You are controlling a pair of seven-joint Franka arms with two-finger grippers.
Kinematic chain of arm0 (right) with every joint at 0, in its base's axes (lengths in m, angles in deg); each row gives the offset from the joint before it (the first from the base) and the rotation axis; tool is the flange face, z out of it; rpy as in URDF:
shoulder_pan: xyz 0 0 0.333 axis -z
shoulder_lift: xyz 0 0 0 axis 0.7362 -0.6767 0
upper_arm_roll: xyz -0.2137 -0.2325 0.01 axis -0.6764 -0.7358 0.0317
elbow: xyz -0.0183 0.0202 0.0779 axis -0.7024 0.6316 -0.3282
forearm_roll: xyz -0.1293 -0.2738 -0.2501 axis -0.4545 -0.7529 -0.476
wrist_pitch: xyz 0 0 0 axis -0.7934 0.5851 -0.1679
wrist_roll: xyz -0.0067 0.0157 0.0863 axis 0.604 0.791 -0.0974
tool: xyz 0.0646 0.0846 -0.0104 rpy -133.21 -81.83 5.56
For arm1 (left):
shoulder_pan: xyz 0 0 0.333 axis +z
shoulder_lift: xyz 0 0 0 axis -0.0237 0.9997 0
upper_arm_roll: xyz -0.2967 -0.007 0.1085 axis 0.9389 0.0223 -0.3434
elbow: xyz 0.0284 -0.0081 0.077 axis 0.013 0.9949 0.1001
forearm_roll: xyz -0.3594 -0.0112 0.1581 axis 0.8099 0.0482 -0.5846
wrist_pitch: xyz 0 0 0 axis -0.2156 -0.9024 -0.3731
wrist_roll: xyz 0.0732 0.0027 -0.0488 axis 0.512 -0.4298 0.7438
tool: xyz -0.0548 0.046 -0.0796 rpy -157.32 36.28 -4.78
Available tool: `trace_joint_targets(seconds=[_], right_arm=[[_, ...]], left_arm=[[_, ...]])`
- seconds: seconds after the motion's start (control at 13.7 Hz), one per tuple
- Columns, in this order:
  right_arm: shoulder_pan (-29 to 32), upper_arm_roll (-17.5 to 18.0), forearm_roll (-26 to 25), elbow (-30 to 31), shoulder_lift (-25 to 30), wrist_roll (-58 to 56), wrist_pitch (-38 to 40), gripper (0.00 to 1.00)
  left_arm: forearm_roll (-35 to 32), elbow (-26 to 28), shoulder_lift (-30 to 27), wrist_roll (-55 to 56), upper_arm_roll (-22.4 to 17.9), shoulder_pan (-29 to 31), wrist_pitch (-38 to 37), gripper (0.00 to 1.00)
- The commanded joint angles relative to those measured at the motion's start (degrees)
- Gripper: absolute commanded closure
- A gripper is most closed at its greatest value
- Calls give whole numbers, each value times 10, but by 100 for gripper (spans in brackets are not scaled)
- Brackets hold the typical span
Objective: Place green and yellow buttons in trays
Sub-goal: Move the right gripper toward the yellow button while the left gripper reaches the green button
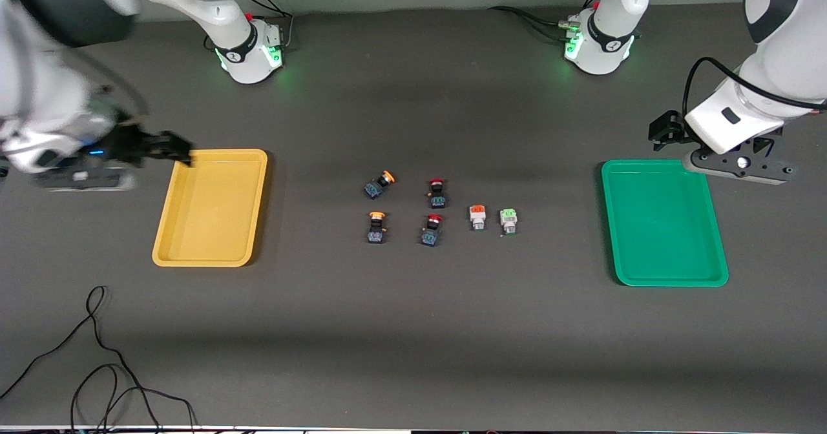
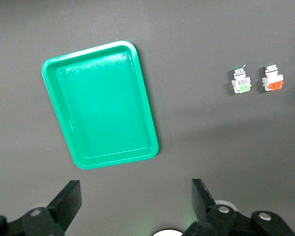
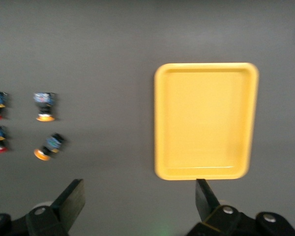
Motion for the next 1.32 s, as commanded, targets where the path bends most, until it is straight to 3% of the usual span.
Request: trace_joint_targets(seconds=[0.0, 0.22, 0.51, 0.66, 0.88, 1.24], right_arm=[[-103, -4, -3, 63, 11, 179, -77, 0], [-218, -4, -3, 77, -26, 429, -137, 0], [-286, -3, -3, 78, -48, 657, -163, 0], [-286, -3, -3, 92, -51, 659, -181, 0], [-287, -4, -5, 191, -57, 660, -308, 0], [-300, -6, -12, 211, -197, 667, -457, 0]], left_arm=[[-2, -8, 4, 4, -6, -8, -10, 0], [-2, -7, 4, 1, -7, -8, -35, 0], [0, -5, 12, 19, -7, -7, -46, 0], [4, -7, 26, 55, -2, -17, -39, 0], [88, -25, 83, 150, 18, -38, 10, 0], [88, -11, 179, 256, 30, -115, 120, 0]])
